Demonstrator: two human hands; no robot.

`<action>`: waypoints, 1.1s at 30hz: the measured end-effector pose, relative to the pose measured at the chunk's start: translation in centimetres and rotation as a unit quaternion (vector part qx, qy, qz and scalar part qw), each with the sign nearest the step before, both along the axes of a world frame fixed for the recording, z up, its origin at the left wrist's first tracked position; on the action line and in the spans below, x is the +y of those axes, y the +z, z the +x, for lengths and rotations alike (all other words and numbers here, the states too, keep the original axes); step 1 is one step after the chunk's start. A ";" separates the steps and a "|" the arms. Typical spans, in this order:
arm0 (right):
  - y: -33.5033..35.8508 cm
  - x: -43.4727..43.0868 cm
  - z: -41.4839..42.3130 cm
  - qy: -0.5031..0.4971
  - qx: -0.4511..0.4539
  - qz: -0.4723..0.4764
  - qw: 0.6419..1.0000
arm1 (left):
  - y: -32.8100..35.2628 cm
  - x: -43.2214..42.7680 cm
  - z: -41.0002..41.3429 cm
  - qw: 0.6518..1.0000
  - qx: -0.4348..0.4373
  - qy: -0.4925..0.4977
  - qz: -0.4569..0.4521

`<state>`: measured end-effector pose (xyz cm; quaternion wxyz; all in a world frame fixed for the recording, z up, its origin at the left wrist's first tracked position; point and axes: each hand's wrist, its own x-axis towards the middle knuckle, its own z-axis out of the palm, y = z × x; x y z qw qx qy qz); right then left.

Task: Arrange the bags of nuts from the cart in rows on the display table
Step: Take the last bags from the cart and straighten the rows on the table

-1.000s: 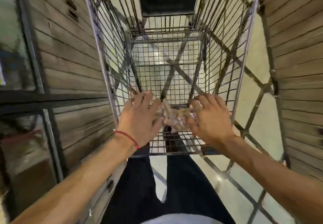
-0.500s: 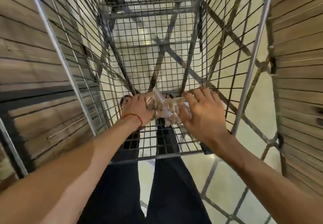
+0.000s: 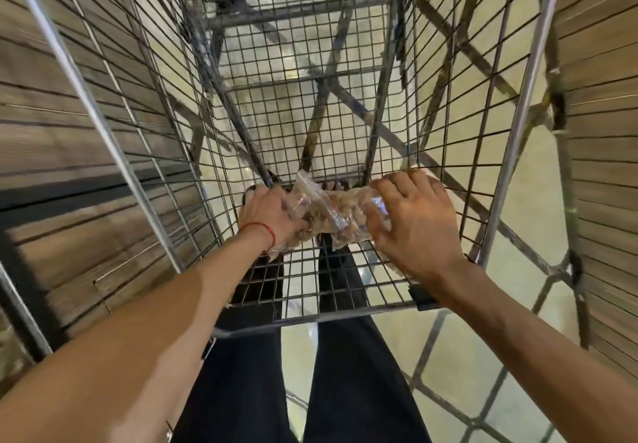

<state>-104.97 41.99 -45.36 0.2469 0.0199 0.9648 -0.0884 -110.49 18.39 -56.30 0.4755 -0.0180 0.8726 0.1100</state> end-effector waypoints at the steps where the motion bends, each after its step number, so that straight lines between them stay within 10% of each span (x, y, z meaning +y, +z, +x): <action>1: 0.0 0.0 0.0 0.000 -0.001 -0.002 1.000 | 0.0 -0.2 0.2 1.000 0.007 0.013 0.019; 22: -0.2 0.3 -1.3 0.049 0.000 -0.029 0.998 | 2.5 0.2 0.7 0.996 -0.044 -0.005 0.081; 33: -2.3 0.1 -4.0 0.035 -0.116 -0.128 0.984 | 5.7 -1.0 1.3 0.881 0.023 0.441 0.168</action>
